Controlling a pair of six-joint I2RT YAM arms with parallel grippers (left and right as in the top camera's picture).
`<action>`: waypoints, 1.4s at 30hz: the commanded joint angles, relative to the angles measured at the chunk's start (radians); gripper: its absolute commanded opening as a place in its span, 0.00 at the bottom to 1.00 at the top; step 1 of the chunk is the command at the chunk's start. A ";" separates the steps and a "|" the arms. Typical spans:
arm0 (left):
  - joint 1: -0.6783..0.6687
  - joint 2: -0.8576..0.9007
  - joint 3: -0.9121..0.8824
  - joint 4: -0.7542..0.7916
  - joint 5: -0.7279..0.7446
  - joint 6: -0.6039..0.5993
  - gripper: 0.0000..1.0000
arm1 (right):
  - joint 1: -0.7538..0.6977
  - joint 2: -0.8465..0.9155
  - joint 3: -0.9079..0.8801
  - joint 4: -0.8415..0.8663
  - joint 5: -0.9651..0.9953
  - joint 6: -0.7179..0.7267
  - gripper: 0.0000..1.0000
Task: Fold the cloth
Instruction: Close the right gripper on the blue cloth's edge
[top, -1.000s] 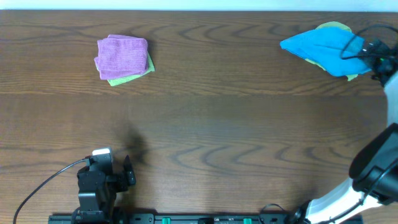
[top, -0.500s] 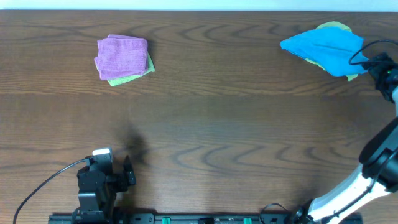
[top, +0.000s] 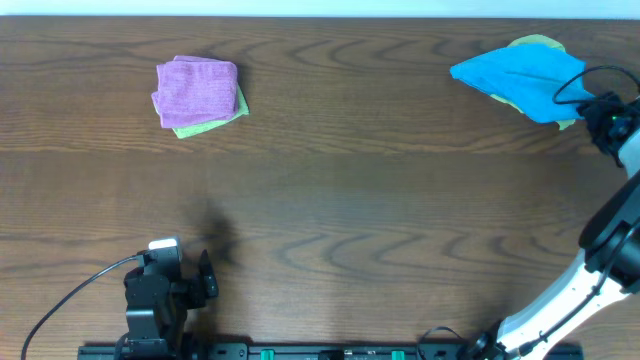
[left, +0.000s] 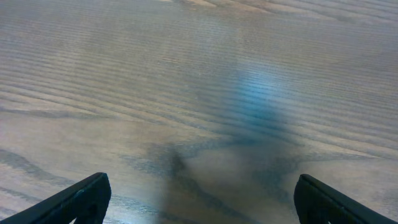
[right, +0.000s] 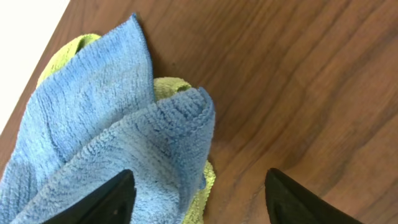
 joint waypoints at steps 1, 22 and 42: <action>0.000 -0.006 -0.006 -0.055 -0.021 0.025 0.95 | -0.001 0.013 0.018 0.012 -0.008 0.017 0.55; 0.000 -0.006 -0.006 -0.055 -0.021 0.024 0.95 | -0.001 0.038 0.018 0.074 0.041 0.007 0.61; 0.000 -0.006 -0.006 -0.055 -0.021 0.025 0.95 | 0.000 0.008 0.018 0.102 0.029 -0.010 0.01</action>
